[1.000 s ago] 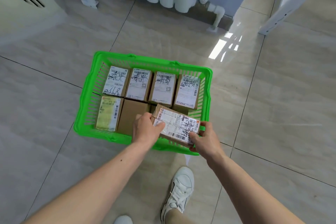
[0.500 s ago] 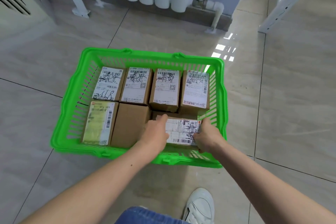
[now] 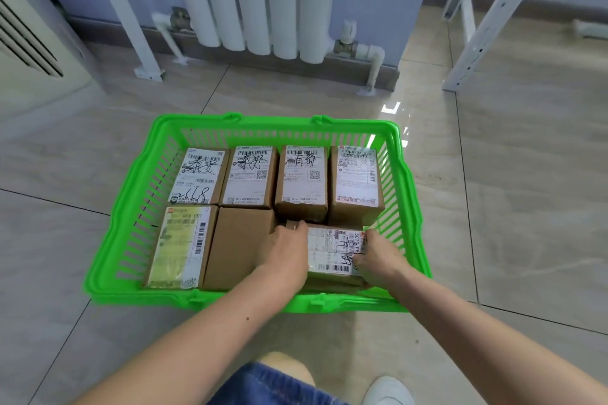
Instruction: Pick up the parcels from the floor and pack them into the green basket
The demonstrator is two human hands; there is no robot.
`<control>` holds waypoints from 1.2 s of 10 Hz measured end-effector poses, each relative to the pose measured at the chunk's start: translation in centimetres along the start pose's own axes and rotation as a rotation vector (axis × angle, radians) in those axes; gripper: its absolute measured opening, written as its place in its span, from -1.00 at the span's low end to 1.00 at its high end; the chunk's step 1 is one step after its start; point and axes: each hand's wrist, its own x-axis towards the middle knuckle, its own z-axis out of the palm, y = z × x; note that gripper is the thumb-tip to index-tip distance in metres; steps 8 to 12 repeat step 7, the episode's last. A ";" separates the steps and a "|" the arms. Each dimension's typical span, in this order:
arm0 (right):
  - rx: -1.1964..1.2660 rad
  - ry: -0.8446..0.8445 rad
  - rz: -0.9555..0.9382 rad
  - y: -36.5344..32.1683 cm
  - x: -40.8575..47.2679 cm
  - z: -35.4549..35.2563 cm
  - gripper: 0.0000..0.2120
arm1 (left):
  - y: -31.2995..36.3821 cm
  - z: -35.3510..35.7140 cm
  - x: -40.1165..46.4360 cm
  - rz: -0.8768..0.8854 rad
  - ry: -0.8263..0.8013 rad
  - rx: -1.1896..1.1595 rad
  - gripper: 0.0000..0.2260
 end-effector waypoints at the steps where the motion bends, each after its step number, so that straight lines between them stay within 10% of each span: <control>1: -0.059 0.022 -0.001 -0.1 -0.1 0.1 -0.67 | 0.0 0.1 0.2 -0.011 -0.002 0.085 -0.39; 12: -0.268 0.255 -0.344 0.2 -4.2 -1.0 -0.84 | -2.0 -0.6 -1.8 0.131 0.198 -0.210 -0.65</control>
